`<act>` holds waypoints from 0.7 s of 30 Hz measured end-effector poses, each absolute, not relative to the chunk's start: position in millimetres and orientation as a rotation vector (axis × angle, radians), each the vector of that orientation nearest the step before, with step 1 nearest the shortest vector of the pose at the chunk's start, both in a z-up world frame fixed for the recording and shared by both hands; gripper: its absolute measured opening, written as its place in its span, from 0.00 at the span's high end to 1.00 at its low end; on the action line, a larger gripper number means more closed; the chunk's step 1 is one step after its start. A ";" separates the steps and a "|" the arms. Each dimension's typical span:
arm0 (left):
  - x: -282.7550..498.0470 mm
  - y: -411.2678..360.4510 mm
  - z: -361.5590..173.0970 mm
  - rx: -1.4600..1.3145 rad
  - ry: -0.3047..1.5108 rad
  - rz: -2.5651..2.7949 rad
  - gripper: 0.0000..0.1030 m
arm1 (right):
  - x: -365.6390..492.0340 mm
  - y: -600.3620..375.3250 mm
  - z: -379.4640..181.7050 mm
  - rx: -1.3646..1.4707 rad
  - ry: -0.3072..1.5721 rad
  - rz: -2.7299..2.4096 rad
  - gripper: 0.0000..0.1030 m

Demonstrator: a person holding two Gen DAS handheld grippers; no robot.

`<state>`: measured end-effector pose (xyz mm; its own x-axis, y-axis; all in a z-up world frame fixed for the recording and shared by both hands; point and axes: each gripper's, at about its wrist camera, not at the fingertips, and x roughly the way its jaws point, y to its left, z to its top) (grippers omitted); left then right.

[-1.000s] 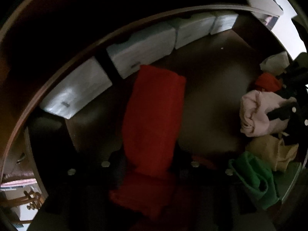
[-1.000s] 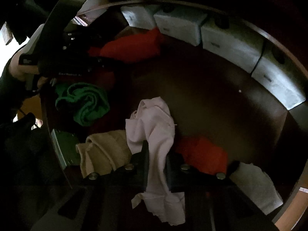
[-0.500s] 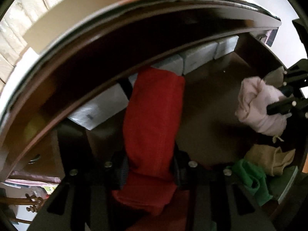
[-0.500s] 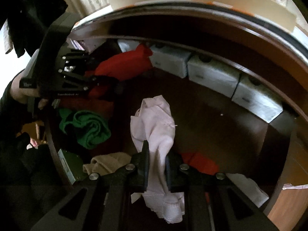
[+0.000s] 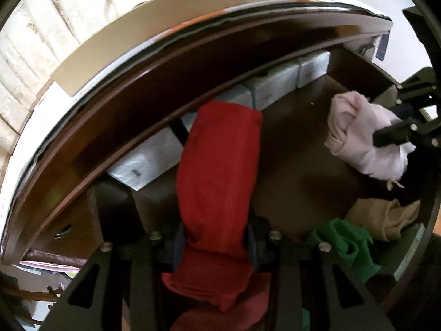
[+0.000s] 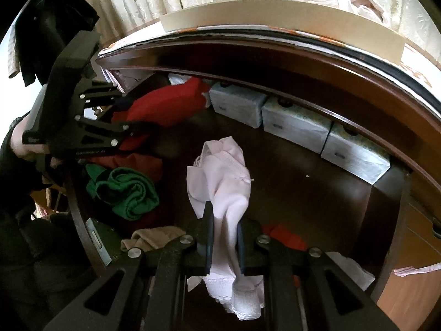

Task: Take underwear out of drawer
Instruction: 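Lift both held garments up out of the drawer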

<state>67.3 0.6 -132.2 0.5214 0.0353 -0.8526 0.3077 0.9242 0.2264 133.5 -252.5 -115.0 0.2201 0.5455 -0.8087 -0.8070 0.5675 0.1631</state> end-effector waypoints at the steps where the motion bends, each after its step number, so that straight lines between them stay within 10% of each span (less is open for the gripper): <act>1: 64.8 1.8 -130.9 0.374 1.012 -0.170 0.67 | 133.2 -251.9 -115.3 -0.323 0.959 0.957 0.85; 21: 45.7 -6.9 -106.8 0.329 0.820 -0.206 0.67 | 124.1 -265.8 -98.2 -0.264 0.830 0.972 0.85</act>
